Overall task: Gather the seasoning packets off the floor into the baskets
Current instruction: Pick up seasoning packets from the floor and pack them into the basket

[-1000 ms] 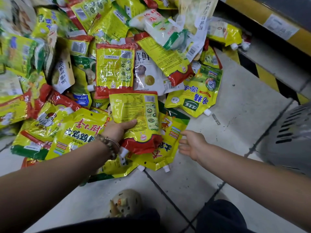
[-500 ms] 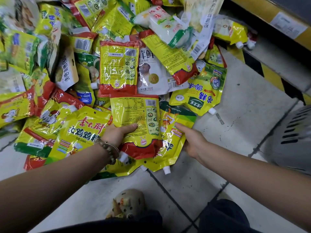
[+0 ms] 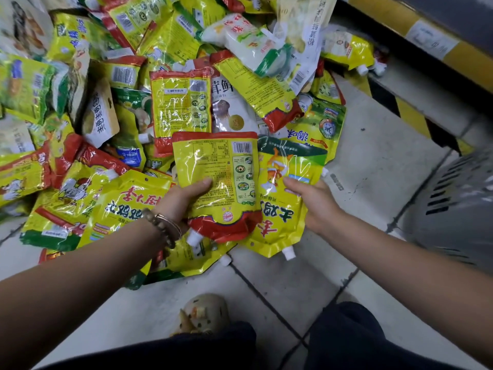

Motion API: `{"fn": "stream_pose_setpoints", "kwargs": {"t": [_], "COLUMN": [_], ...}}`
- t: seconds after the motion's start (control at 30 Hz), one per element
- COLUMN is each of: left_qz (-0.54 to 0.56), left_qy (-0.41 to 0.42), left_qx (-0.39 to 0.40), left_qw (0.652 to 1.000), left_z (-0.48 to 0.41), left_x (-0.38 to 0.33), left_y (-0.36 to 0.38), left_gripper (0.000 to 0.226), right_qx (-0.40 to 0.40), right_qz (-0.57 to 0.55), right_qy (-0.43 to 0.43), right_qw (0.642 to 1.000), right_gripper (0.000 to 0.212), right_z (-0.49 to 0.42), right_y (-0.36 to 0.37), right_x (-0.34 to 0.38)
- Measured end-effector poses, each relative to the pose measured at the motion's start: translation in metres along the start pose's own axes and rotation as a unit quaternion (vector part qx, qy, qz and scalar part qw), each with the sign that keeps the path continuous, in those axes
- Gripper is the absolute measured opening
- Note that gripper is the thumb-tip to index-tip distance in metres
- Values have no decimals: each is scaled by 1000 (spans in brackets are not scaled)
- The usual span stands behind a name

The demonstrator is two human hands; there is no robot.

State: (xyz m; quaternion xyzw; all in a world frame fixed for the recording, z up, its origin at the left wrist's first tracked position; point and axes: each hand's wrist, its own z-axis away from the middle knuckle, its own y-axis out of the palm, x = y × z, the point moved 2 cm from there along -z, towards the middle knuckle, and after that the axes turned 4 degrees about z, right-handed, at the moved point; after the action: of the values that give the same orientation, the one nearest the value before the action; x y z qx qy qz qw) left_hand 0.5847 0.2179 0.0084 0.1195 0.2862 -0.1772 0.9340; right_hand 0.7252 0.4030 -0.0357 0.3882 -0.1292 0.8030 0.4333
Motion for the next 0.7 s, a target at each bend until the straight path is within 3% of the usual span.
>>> {"fn": "stream_pose_setpoints", "kwargs": {"t": [0.1, 0.23, 0.27, 0.3, 0.37, 0.4, 0.43, 0.5, 0.6, 0.7], "left_qz": [1, -25, -24, -18, -13, -4, 5, 2, 4, 6], "left_qy": [36, 90, 111, 129, 147, 158, 176, 202, 241, 261], "left_qx": [31, 48, 52, 56, 64, 73, 83, 108, 146, 185], "left_qw": [999, 994, 992, 990, 987, 985, 981, 973, 959, 947], "left_z": [9, 28, 36, 43, 60, 64, 71, 95, 126, 152], "left_x": [-18, -46, -55, -65, -85, -93, -102, -121, -145, -167], "left_y": [13, 26, 29, 32, 40, 44, 50, 65, 90, 119], "left_gripper": [50, 17, 22, 42, 105, 120, 120, 96, 26, 18], "right_qx": [-17, -53, -69, -83, -105, -117, -132, -161, -198, -231], "right_qz": [23, 73, 80, 85, 95, 102, 105, 100, 84, 92], "right_qy": [-78, -192, -213, -233, -273, -292, -310, -338, -384, -409], "right_qw": [997, 977, 971, 965, 951, 944, 936, 922, 898, 878], "right_gripper": [20, 29, 28, 27, 24, 22, 21, 20, 23, 19], "right_z": [16, 48, 57, 66, 85, 95, 105, 125, 160, 188], "right_y": [-11, -16, -16, -15, -12, -10, -9, -7, -6, -21], "right_x": [28, 70, 81, 93, 119, 132, 144, 170, 209, 251]}}
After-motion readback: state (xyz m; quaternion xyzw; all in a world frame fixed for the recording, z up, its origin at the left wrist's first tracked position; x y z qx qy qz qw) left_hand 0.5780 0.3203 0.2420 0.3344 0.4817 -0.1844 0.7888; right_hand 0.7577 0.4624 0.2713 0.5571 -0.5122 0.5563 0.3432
